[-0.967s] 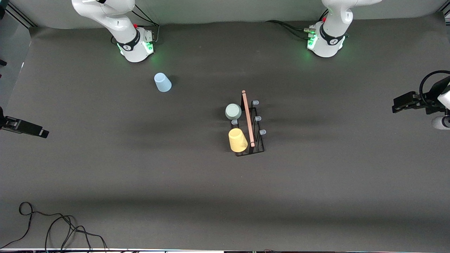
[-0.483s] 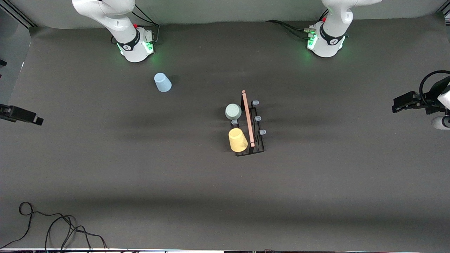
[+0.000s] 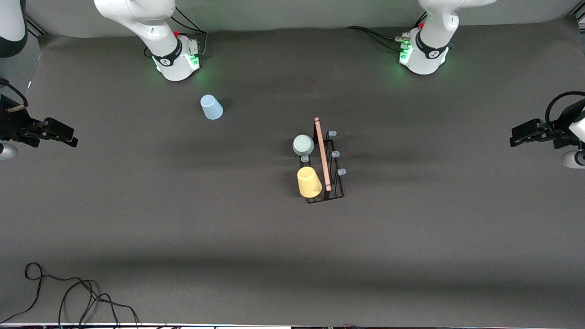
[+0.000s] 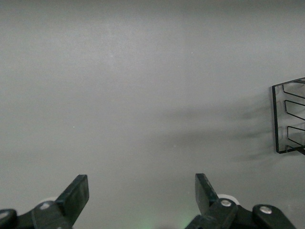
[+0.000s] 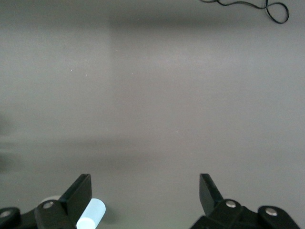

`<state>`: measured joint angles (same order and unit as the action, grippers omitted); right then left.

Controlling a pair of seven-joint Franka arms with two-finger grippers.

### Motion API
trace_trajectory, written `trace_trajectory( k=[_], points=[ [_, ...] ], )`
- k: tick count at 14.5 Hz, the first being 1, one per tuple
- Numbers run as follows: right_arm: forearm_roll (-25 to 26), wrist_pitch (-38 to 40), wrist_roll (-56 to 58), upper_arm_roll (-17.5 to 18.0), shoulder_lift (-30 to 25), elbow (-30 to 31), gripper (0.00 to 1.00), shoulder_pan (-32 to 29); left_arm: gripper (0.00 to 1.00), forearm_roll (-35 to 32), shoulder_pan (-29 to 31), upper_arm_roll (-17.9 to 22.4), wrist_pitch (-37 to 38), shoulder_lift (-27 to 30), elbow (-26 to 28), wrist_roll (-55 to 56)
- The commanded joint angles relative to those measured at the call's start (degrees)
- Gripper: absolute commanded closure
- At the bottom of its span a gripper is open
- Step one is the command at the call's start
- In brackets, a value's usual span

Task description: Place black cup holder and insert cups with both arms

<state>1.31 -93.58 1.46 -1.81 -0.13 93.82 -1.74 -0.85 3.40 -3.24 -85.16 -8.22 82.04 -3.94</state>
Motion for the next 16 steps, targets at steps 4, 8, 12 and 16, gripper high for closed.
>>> trace_trajectory(
  k=[4,8,12,16],
  points=[
    [1.0,-1.0,-0.1,2.1,-2.9,0.6,0.0,-1.5,0.01,0.2,-0.4,0.0,0.3,0.8,-0.2,-0.6],
    [-0.4,-0.8,0.0,2.2,-3.7,0.6,0.0,-2.4,0.01,0.2,-0.1,0.0,-0.2,0.5,-0.1,-0.7],
    [-1.7,-0.7,0.0,2.2,-3.6,0.6,0.0,-2.7,0.01,0.2,0.1,0.2,-0.5,0.4,-0.1,-0.9],
    [-1.6,-0.6,-0.1,2.3,-3.6,0.5,0.0,-2.7,0.01,0.2,-0.1,0.2,-0.4,0.5,-0.1,-0.8]
  ],
)
